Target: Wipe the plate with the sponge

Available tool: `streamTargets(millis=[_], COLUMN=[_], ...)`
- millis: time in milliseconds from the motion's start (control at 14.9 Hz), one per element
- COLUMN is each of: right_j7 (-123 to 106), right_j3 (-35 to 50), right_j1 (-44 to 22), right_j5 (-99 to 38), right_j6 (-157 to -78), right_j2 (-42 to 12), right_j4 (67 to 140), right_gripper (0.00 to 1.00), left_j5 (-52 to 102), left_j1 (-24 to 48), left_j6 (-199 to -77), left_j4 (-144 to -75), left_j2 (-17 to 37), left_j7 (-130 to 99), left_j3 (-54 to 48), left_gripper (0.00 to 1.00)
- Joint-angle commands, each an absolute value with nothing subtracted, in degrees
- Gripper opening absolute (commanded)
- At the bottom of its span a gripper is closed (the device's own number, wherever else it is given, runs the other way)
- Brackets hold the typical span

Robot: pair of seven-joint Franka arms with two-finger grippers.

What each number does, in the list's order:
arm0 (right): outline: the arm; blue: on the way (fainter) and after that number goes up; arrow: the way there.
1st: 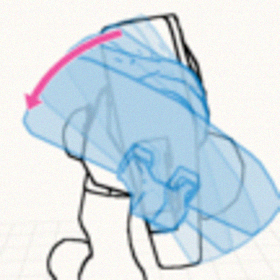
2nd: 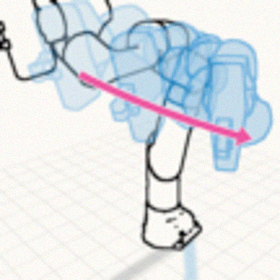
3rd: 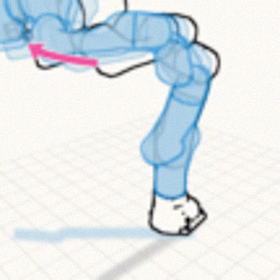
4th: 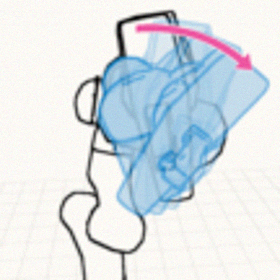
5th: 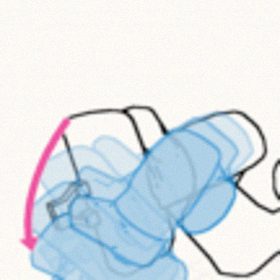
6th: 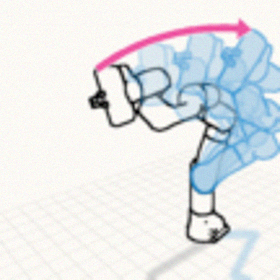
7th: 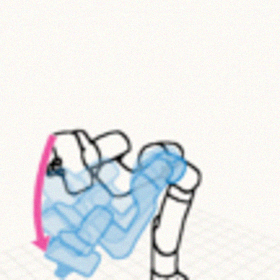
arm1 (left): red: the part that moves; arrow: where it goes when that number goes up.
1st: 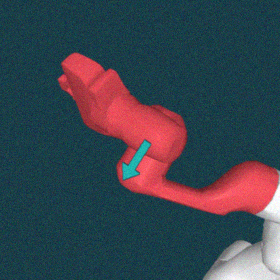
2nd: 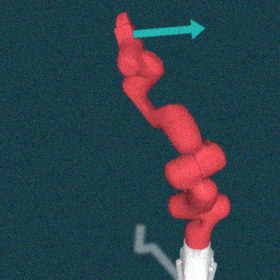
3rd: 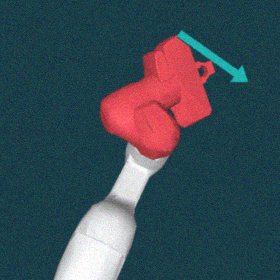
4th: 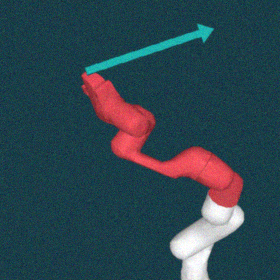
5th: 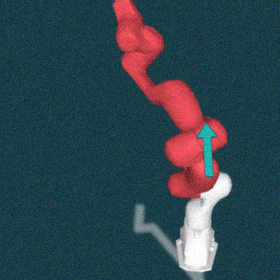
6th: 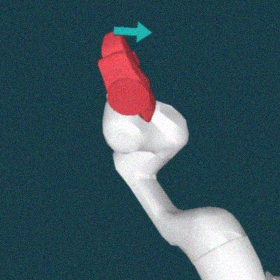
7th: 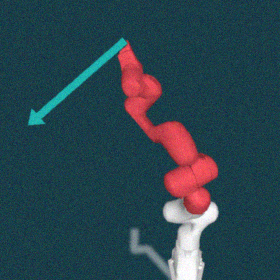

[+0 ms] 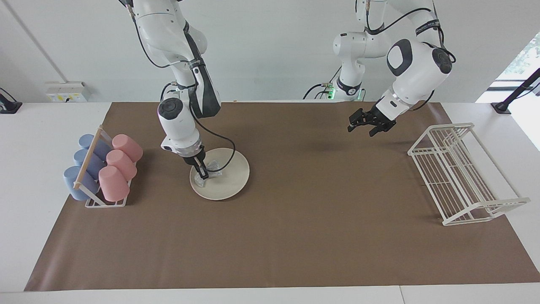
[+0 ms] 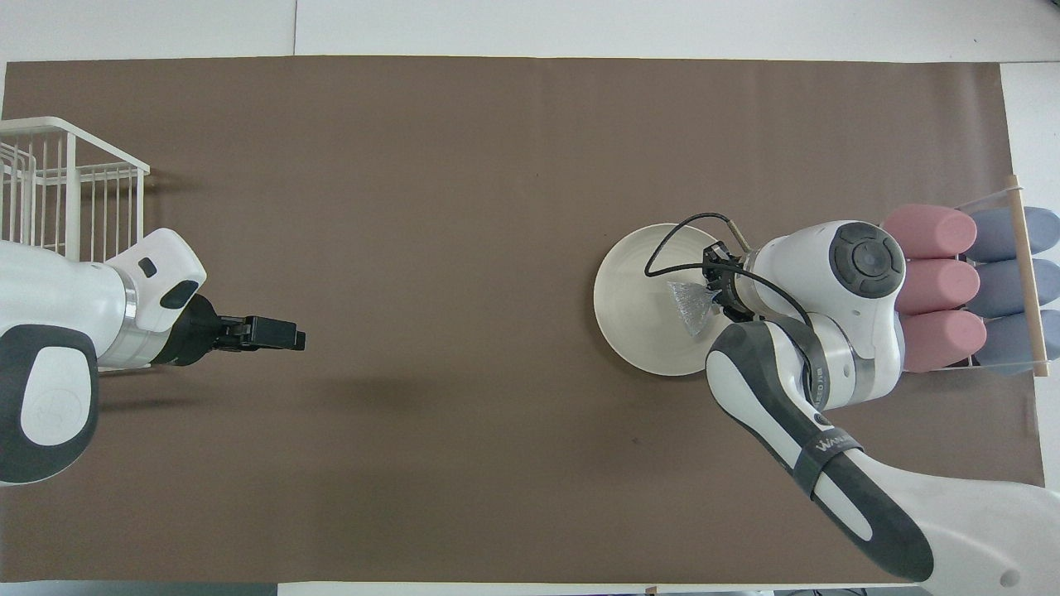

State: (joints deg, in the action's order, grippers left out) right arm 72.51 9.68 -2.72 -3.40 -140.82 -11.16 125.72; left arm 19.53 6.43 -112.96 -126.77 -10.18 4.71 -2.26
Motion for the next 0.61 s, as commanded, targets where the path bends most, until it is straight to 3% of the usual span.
streamTargets(millis=[0,336,538], right_j7=[75.0,87.2,89.2], right_j3=[10.4,10.5,10.4], right_j1=[-4.2,-11.6,-12.2], right_j5=[-3.6,-3.7,-3.7], right_j6=[-142.6,-146.8,-147.8], right_j2=[-10.8,-12.8,-13.3], right_j4=[127.2,126.9,126.9], right_gripper=[0.00,0.00,0.00], left_j5=[18.0,18.0,18.0], left_j1=[6.2,6.2,6.2], left_j6=[-114.1,-114.7,-115.4], left_j4=[-126.5,-126.5,-126.5], left_j2=[-9.9,-9.8,-9.8], left_j7=[3.7,3.6,2.8], left_j3=[-2.5,-2.5,-2.5], left_gripper=[1.00,1.00,1.00])
